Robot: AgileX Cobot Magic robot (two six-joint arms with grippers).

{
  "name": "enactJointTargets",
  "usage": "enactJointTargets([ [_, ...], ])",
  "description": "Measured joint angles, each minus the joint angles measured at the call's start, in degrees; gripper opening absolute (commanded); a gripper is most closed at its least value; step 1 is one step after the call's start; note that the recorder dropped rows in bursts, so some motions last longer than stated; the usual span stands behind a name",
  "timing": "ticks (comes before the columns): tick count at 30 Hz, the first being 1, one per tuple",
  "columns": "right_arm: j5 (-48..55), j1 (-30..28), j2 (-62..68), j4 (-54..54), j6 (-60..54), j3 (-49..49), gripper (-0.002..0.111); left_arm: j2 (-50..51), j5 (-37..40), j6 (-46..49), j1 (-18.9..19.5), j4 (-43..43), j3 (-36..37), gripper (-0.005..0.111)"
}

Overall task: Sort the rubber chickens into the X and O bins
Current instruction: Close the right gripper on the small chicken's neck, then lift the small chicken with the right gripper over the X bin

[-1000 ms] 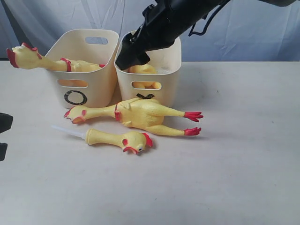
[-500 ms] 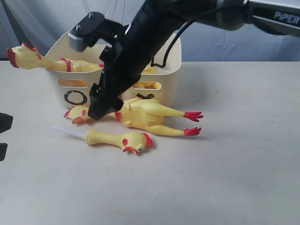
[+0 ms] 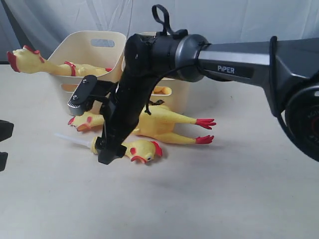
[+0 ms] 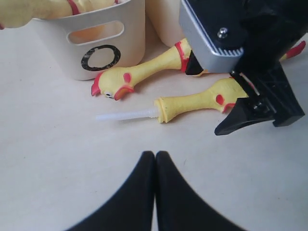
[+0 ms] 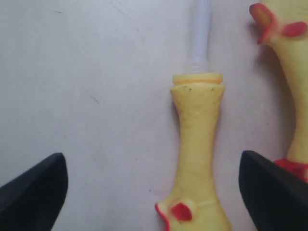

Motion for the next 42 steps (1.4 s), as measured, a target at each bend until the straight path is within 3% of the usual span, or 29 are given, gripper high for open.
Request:
enactJointTargets([
  [13, -6.0, 0.0, 6.3, -2.0, -0.2, 0.0, 0.086, 0.0, 0.1, 0.0, 0.0, 0.0, 0.0, 0.000],
  [29, -4.1, 0.0, 7.2, -2.1, -0.1, 0.0, -0.001, 0.0, 0.2, 0.0, 0.0, 0.0, 0.0, 0.000],
  [42, 0.6, 0.0, 6.4, -2.1, 2.3, -0.1, -0.001, 0.0, 0.3, 0.0, 0.0, 0.0, 0.0, 0.000],
])
